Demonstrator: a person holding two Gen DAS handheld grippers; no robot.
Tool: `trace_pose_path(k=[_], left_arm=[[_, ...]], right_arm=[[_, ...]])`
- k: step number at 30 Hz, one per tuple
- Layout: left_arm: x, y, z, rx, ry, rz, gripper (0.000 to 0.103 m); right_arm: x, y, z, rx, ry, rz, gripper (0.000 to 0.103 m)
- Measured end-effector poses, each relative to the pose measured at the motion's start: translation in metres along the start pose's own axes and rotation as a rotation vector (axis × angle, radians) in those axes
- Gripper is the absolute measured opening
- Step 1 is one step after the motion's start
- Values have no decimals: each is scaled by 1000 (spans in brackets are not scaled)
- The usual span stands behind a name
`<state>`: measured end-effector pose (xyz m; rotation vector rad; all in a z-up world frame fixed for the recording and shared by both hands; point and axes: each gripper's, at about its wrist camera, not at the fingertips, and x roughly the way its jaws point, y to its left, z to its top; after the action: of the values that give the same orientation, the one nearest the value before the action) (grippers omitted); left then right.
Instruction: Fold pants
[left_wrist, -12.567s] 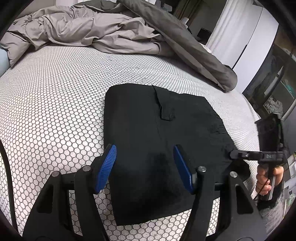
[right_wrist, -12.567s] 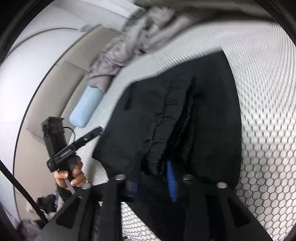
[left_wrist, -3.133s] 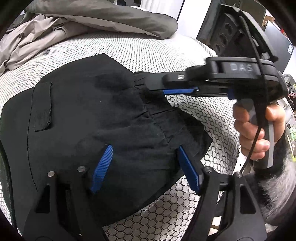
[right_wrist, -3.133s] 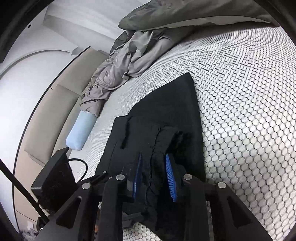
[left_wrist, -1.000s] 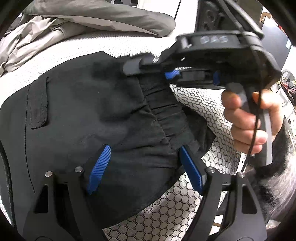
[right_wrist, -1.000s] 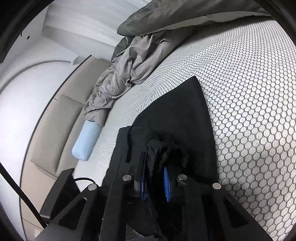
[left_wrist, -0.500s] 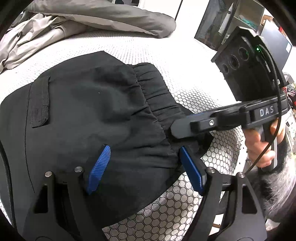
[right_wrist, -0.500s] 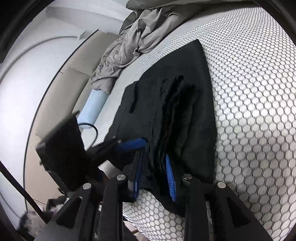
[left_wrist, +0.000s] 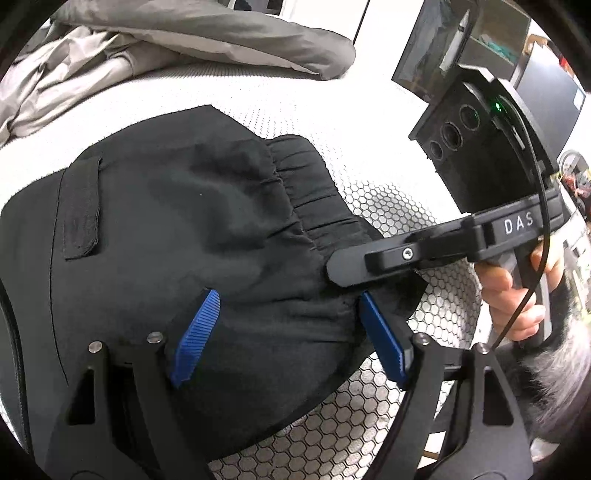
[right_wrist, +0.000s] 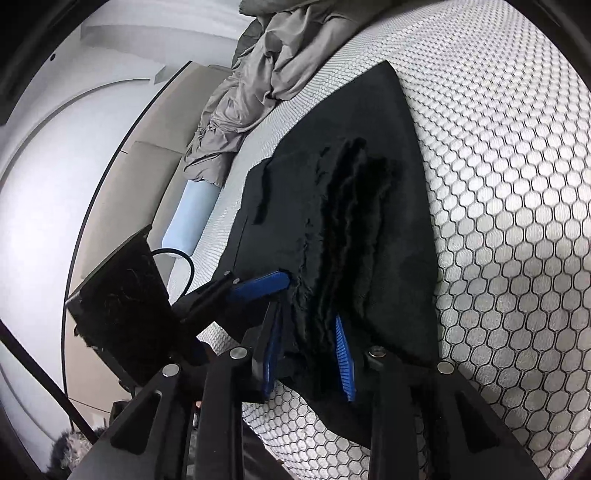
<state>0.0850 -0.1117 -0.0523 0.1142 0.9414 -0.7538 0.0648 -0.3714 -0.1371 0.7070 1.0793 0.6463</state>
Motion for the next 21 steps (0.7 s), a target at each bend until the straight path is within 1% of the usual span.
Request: trace_pose_path(k=[1, 2, 3, 5, 6, 7, 8, 9, 10, 11, 13, 14, 16, 17, 18, 19, 20, 21], left_arm=[[0, -1, 1, 0, -2, 0, 77], [-1, -1, 1, -3, -4, -5, 77], [-3, 0, 1, -9, -8, -13, 77], [-10, 2, 2, -24, -24, -38, 79], [-16, 1, 2, -21, -37, -53, 79], [-18, -2, 1, -5, -45, -47, 79], [-18, -4, 1, 10, -45, -35, 80], [-14, -6, -1, 32, -31, -13, 80], [-5, -7, -3, 44, 1, 7, 80], [-1, -6, -5, 43, 12, 13, 81], [-4, -6, -4, 38, -4, 7, 81], [-8, -6, -2, 31, -5, -1, 81], [-23, -1, 0, 16, -33, -22, 81], [-33, 3, 0, 8, -59, -13, 81], [-41, 9, 1, 1, -80, 8, 81], [-48, 14, 2, -7, -96, 30, 81], [-57, 25, 1, -28, -118, 62, 81], [-66, 36, 0, -55, -137, 91, 81]], right_arm=[[-2, 2, -1, -8, -10, -10, 21], [-5, 4, -2, -14, -19, -18, 19], [-7, 7, -3, -16, -29, -5, 16], [-15, 16, -7, -26, -48, 23, 14], [-19, 17, -10, -20, -45, 22, 13], [-19, 13, -11, 1, -29, -8, 13], [-18, 7, -12, 16, -22, -82, 13], [-16, 3, -13, 17, -15, -138, 13], [-14, -2, -13, 35, -8, -143, 14], [-15, -4, -13, 51, -9, -125, 14], [-21, 3, -12, 23, -18, -123, 15], [-28, 8, -13, 8, -37, -117, 16], [-43, 14, -16, -20, -79, -112, 17], [-53, 15, -17, -31, -117, -119, 19], [-63, 16, -18, -40, -157, -152, 26], [-71, 16, -18, -48, -192, -204, 40], [-78, 14, -19, -49, -221, -238, 47], [-83, 11, -18, -42, -244, -258, 51]])
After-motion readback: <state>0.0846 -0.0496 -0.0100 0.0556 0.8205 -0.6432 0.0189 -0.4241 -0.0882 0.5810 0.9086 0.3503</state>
